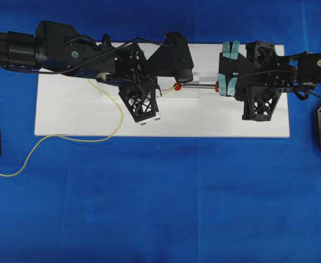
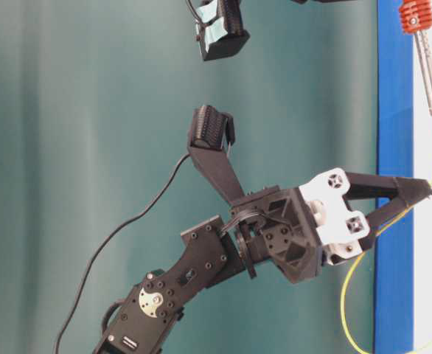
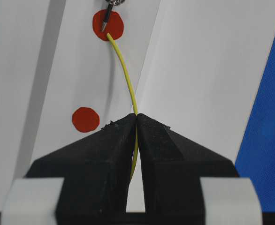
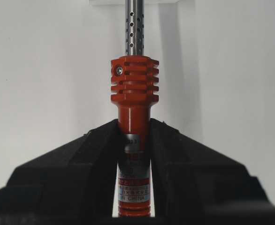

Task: Touch the tip of the soldering iron to the tip of the solder at the mark.
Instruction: 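Hold the iron tip against the solder tip at the right dot, then withdraw both tools from the strip toward the table edges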

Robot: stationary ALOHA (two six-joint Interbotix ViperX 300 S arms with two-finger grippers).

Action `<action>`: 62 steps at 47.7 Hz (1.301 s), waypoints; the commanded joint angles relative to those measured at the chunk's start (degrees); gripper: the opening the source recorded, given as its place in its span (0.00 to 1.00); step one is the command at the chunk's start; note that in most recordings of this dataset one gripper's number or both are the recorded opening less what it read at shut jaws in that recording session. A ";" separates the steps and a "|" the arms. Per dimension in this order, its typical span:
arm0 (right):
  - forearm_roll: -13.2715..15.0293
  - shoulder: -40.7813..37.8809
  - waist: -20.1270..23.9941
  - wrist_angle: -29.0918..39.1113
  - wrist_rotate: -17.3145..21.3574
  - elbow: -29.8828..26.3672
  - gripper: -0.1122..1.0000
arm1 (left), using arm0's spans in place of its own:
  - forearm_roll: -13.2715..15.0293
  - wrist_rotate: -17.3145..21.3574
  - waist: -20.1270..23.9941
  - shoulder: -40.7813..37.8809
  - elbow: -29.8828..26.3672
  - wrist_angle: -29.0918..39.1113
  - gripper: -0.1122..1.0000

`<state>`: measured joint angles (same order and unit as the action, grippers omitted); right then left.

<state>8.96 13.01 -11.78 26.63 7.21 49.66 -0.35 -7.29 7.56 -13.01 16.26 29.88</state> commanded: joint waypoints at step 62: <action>0.18 0.44 -0.09 -0.26 -0.18 -1.49 0.15 | -0.18 0.09 0.18 3.78 -0.79 -0.09 0.11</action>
<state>9.05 12.92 -11.78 26.54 7.12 49.66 -0.35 -7.29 7.56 -12.48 16.17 29.88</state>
